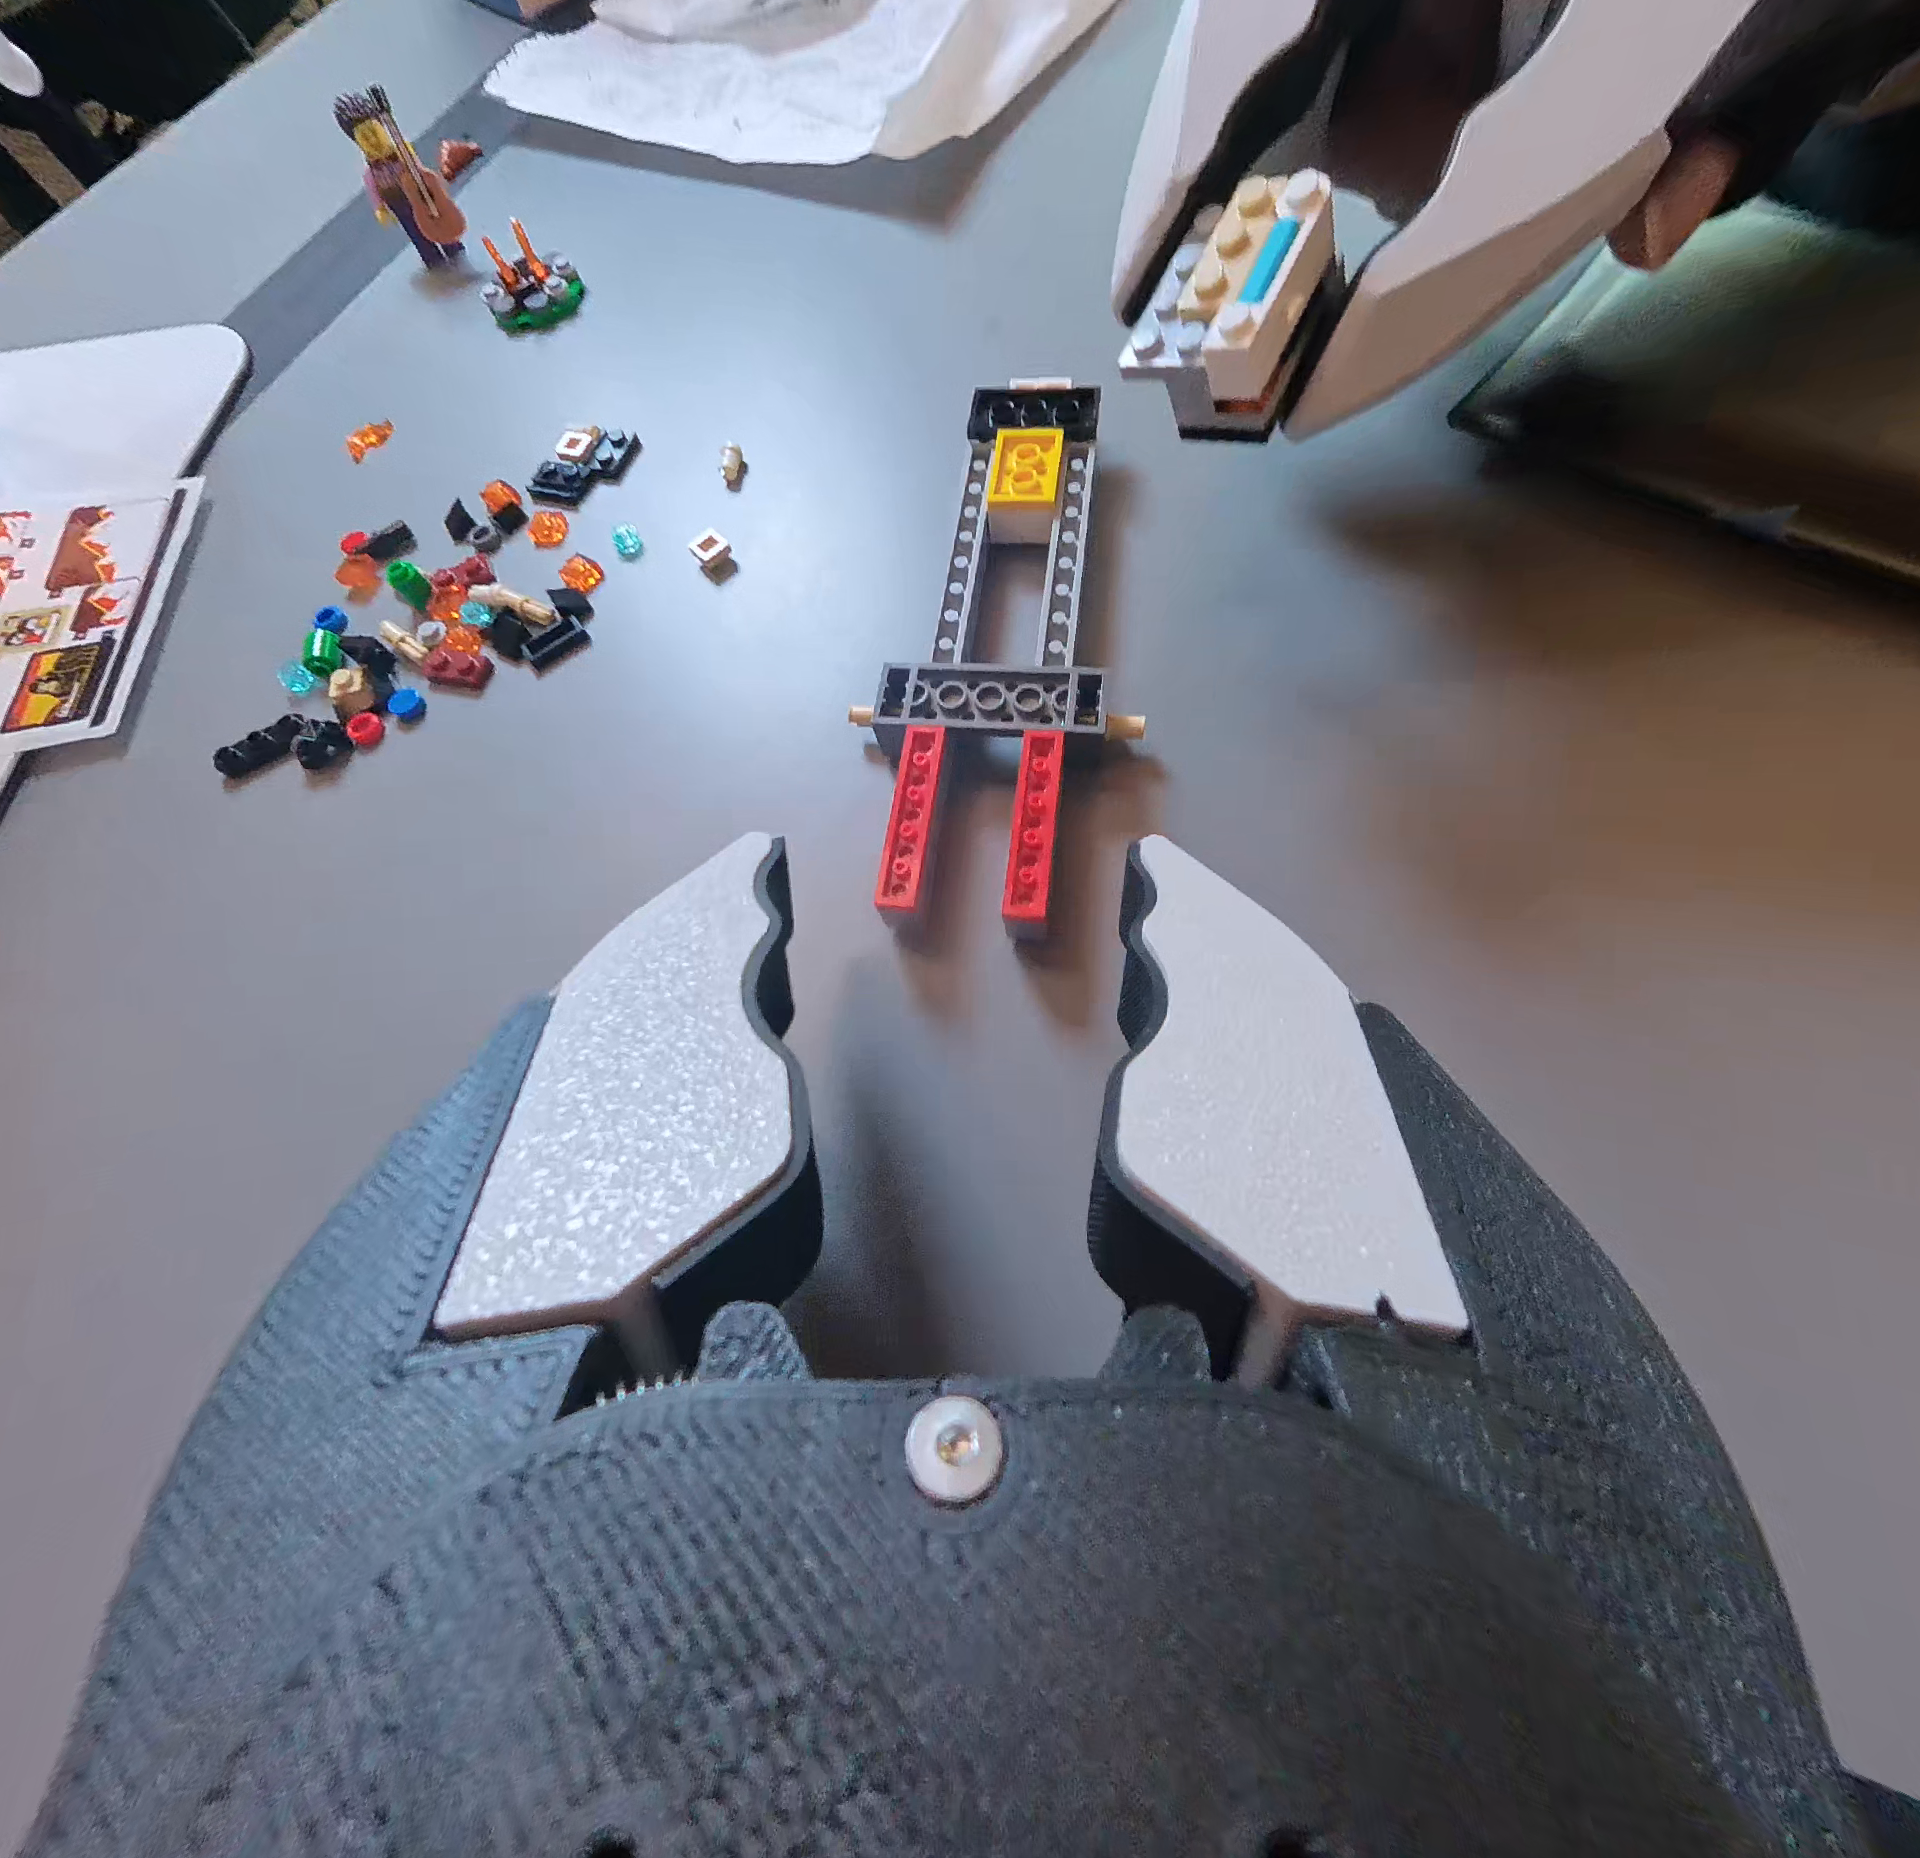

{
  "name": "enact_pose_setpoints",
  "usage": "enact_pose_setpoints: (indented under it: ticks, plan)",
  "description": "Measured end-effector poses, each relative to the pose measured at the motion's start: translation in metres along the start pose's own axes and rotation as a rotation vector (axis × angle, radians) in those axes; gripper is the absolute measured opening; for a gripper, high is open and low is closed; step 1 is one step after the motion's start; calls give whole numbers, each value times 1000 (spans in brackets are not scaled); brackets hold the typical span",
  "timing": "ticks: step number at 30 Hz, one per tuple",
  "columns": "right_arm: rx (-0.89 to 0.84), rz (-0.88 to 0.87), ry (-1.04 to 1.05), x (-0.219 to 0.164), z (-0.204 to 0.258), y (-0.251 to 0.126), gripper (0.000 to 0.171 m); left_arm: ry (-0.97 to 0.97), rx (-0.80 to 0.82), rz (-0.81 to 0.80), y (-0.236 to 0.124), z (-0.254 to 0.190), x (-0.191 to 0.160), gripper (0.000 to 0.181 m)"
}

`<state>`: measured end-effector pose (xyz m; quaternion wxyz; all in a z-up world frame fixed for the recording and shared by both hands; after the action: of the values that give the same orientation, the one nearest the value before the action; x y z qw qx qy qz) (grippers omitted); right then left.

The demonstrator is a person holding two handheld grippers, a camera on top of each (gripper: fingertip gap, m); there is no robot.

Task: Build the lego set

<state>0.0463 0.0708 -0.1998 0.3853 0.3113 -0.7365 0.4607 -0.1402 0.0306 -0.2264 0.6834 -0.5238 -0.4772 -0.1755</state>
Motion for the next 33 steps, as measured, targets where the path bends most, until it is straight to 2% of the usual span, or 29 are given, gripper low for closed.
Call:
enact_pose_setpoints:
  ticks: [4,12,19,22,25,29,33]
  plan:
    - [-36,6,-4,-2,-6,-2,34,22,14,71,3,0,-5,61]
    - [-77,-16,-4,3,-17,-14,34,-7,-4,79,3,1,-6,53]
    - [5,-48,137,1,-17,-10,34,-37,-37,88,4,2,-7,34]
    - [23,-49,178,-2,-13,-3,34,-25,-32,87,4,2,-7,34]
    - [0,-57,173,-3,-12,0,34,-2,-31,69,2,1,-6,33]
    - [-36,-94,166,0,-18,-5,34,-111,-102,-39,-6,1,3,33]
    - [-38,-103,133,-2,-19,-7,34,-174,-118,-62,-11,5,2,33]
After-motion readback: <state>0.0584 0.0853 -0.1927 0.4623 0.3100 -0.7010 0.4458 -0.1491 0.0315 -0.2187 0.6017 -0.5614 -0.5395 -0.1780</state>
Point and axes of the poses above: each gripper's, where its closed fingertips meet, y out along the fingers, x out of its top, z = x × y across the jaws, the point moved 7 cm from there along -y, back along the fingers, and after that the axes turned 13 degrees about -x, right-handed, at the moved point
